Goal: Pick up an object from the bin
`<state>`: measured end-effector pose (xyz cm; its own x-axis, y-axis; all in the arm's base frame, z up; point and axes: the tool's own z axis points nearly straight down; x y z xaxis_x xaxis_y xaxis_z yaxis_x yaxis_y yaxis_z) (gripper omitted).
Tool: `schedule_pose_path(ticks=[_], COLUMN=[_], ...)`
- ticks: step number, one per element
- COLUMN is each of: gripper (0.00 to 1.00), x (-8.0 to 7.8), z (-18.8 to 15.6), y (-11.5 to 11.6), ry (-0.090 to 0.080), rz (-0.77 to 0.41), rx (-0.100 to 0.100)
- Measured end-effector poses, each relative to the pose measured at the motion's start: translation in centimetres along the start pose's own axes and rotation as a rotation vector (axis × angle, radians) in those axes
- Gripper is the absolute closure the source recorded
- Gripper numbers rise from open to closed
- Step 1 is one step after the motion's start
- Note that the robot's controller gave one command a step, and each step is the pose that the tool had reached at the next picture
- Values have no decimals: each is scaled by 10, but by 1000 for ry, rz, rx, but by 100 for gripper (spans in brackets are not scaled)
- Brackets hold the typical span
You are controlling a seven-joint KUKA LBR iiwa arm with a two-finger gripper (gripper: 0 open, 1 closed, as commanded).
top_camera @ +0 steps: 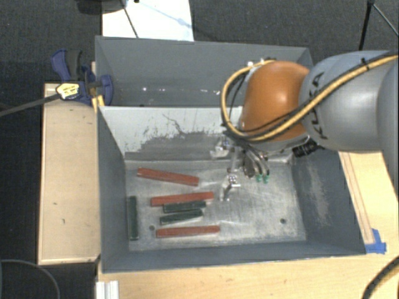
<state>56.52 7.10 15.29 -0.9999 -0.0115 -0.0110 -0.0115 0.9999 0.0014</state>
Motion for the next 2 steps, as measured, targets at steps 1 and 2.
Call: schedule_pose_path(ticks=[1,2], gripper=[100,100], x=[7,7], z=[77,77], y=[3,3], ry=[-5,-5], rz=[183,184], rx=[-2,-2])
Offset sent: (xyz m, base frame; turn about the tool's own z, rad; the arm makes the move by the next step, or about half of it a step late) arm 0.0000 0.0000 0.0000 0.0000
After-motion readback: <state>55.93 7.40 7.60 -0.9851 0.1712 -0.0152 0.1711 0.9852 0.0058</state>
